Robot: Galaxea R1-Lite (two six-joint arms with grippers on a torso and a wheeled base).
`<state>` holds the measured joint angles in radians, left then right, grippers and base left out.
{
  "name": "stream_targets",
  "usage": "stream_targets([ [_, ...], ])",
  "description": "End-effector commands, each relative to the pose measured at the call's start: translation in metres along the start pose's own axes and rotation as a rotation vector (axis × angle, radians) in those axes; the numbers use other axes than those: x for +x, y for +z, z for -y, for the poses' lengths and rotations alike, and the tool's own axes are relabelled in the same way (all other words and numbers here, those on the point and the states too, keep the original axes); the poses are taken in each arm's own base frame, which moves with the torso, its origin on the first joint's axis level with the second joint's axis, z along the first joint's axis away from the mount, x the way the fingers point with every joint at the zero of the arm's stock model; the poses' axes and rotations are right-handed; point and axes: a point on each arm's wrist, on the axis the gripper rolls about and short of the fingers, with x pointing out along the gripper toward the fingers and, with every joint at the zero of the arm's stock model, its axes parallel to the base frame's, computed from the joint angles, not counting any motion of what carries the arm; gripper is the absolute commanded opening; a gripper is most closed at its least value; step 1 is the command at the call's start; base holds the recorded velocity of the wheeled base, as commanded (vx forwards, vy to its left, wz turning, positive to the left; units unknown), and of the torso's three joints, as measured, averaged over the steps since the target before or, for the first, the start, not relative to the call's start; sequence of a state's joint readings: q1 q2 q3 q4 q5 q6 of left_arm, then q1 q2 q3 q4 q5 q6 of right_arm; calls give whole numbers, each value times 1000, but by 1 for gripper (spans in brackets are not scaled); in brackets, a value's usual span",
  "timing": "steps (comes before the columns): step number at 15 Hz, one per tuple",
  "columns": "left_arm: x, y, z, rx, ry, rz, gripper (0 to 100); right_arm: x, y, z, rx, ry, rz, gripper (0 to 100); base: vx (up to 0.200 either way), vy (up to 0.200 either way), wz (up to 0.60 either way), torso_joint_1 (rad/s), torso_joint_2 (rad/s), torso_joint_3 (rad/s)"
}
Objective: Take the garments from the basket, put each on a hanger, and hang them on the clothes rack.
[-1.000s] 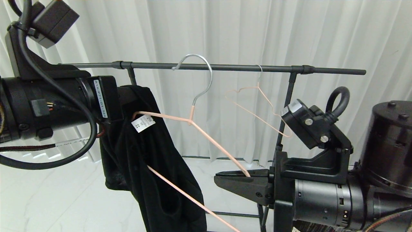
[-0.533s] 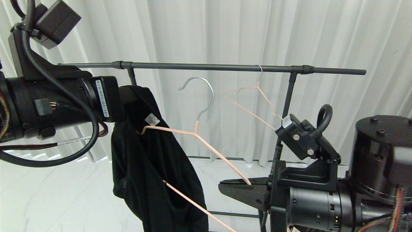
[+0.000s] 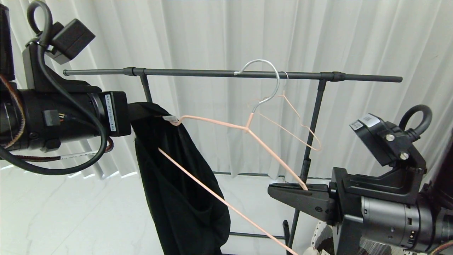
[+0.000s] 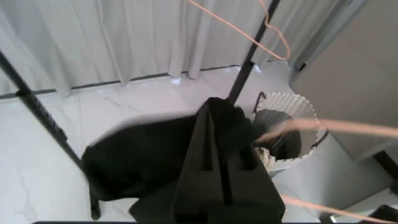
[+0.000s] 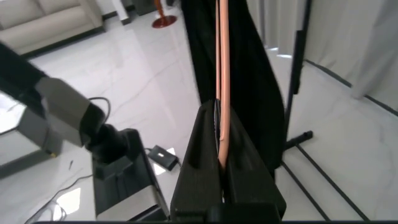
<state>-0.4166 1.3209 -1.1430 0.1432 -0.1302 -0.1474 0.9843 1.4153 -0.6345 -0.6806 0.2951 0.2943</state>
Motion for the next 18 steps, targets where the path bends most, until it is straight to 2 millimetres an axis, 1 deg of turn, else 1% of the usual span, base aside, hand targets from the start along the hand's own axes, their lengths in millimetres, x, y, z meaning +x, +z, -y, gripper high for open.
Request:
stream_targets([
  [1, 4, 3, 4, 7, -22, 0, 0, 1, -2, 0, 2, 32, -17, 0, 0, 0, 0, 0, 0, 0],
  [3, 4, 3, 10, 15, -46, -2, 0, 8, -5, 4, 10, 45, -42, 0, 0, 0, 0, 0, 0, 0],
  [5, 3, 1, 18, 26, -84, -14, 0, 24, -3, 13, 10, 36, -29, 0, 0, 0, 0, 0, 0, 0],
  [7, 3, 1, 26, 35, -118, -18, 0, 34, -3, 17, 10, 55, -36, 0, 0, 0, 0, 0, 0, 0],
  [9, 2, 3, 37, 50, -169, -14, 0, 44, -5, 21, 15, 55, -51, 0, 0, 0, 0, 0, 0, 0],
  [12, 2, 1, 48, 64, -215, -21, 0, 57, -1, 27, 16, 48, -44, 0, 0, 0, 0, 0, 0, 0],
  [15, 1, 1, 52, 43, -233, -27, 0, 63, -4, 30, 20, 41, -54, 0, 0, 0, 0, 0, 0, 0],
  [18, 1, -1, 51, 47, -228, -30, 0, 64, -5, 37, 26, 20, -58, 0, 0, 0, 0, 0, 0, 0],
])
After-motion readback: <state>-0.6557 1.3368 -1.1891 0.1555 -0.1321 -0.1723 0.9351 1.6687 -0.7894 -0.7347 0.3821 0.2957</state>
